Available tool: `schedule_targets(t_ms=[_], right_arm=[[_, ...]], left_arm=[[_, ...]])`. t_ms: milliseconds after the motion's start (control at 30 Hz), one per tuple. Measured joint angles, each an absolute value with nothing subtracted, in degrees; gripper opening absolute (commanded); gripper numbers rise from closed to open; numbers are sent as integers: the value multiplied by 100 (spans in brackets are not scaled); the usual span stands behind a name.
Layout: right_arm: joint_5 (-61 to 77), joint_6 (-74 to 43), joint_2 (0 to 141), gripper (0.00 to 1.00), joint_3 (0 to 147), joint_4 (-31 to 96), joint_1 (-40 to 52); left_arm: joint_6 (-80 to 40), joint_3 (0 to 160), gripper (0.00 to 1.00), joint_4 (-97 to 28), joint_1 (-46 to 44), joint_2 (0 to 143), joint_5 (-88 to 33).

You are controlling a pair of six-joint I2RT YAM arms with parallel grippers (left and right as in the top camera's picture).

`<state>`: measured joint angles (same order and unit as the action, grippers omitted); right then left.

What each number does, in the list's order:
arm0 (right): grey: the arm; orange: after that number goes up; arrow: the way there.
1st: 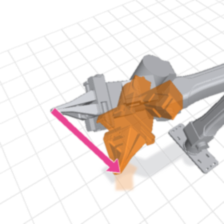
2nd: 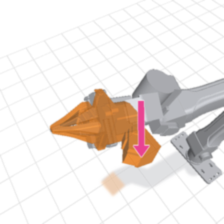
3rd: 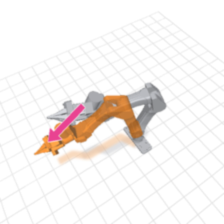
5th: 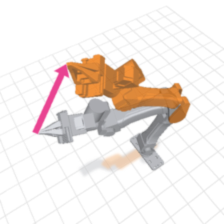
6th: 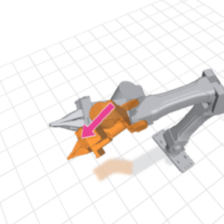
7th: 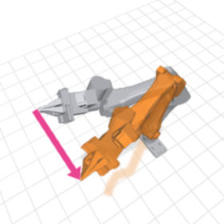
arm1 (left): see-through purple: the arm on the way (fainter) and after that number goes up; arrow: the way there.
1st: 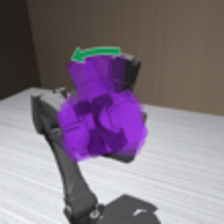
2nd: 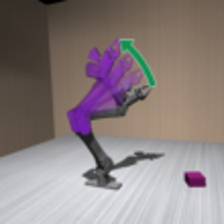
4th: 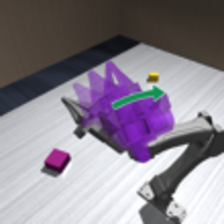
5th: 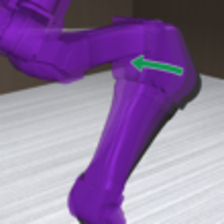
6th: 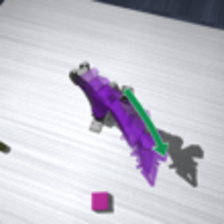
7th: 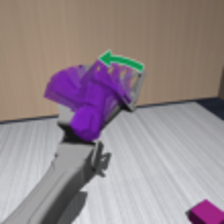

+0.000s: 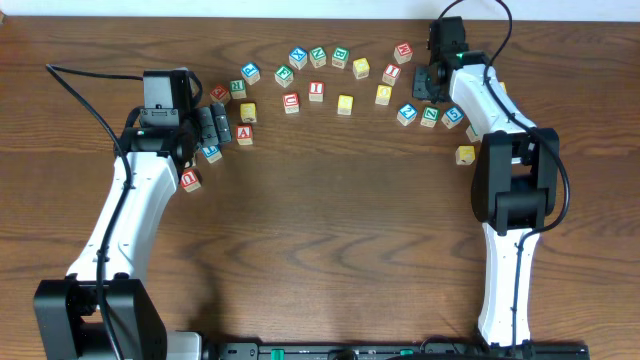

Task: Spell out CORL
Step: 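Carry the yellow C block to the table center and release it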

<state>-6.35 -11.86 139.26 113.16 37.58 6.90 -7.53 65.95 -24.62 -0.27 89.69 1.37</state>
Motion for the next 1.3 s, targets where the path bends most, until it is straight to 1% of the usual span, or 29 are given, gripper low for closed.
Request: schedule_targets(t_ms=[300,500,567,633,767,900,1133,1300], right_arm=[[-648,-1094,13753,27,11316,3979,690],[-624,-1083,13131,27,11316,4265,703],[-558,-1081,12822,25,11316,4392,742],[-456,-1087,12582,25,11316,4501,810],[-36,-1122,12267,24,11332,4823,1090],[318,-1271,12289,25,11332,5214,1435],[646,-1612,12333,29,11330,5594,2211],[692,-1855,12486,23,11330,5760,2766]], left_arm=[[-753,6595,98,-2462,-27,8971,139],[-753,6595,98,-2462,-27,8971,139],[-753,6595,98,-2460,-27,8969,139],[-753,6595,98,-2462,-27,8971,137],[-753,6595,98,-2460,-27,8971,139],[-753,6595,98,-2462,-27,8971,139],[-753,6595,97,-2462,-27,8969,137],[-753,6595,98,-2462,-27,8969,137]])
